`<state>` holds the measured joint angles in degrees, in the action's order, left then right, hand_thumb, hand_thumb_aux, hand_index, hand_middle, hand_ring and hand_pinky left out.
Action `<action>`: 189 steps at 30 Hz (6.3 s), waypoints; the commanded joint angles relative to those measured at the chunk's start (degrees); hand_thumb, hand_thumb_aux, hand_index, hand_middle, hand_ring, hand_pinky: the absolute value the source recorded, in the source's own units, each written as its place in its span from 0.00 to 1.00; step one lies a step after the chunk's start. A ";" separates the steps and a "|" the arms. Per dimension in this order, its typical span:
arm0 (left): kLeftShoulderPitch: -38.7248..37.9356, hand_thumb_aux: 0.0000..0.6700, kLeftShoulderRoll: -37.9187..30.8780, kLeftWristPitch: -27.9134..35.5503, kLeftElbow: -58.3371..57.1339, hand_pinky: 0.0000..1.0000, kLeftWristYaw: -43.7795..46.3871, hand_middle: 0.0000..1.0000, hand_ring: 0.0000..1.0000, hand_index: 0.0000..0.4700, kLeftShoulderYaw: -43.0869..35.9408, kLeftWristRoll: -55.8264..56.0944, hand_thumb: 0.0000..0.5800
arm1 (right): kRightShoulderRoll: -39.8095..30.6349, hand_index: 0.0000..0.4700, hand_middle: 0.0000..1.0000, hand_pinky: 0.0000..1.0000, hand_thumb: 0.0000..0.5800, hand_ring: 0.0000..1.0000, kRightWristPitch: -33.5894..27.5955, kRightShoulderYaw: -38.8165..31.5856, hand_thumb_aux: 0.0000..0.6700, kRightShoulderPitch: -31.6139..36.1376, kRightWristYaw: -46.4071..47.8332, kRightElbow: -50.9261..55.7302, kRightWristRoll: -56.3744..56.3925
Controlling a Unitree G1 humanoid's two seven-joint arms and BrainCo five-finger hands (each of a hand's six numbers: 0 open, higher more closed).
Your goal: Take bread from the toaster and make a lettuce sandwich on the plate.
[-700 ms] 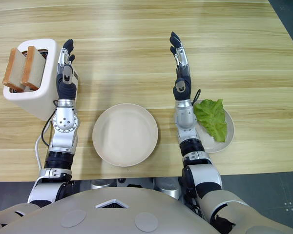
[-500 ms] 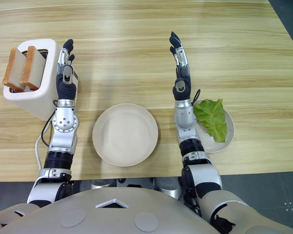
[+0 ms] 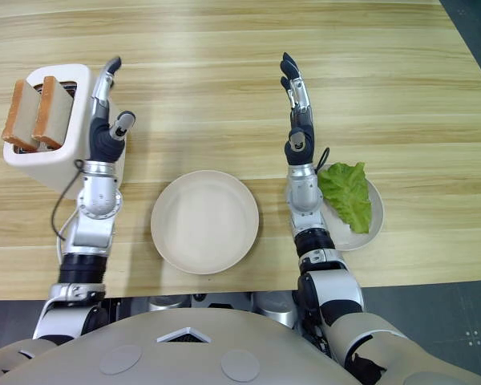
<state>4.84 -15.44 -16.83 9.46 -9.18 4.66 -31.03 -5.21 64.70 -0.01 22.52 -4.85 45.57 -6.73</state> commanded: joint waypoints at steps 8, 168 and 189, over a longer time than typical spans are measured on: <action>-8.30 0.00 -12.93 20.98 11.90 0.00 4.33 0.00 0.00 0.00 16.96 -16.13 0.00 | 0.74 0.00 0.00 0.00 0.00 0.00 -0.08 0.27 0.00 1.14 0.78 1.69 0.65; -9.37 1.00 -2.43 17.57 -12.01 1.00 17.84 1.00 1.00 0.98 -23.45 7.04 1.00 | -45.06 0.22 0.00 0.00 0.40 0.00 -37.93 -28.82 0.23 -12.43 -54.01 8.23 -59.16; -6.48 0.00 -4.28 16.69 -8.26 1.00 9.92 1.00 1.00 0.00 -21.56 -2.53 0.00 | -47.77 0.98 0.00 0.00 1.00 0.00 -36.30 -29.73 1.00 -12.22 -56.18 -2.98 -56.06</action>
<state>-1.75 -19.48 -0.13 -0.10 1.10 -17.49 -33.09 -52.24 27.74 -30.37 10.78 -61.26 44.33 -63.81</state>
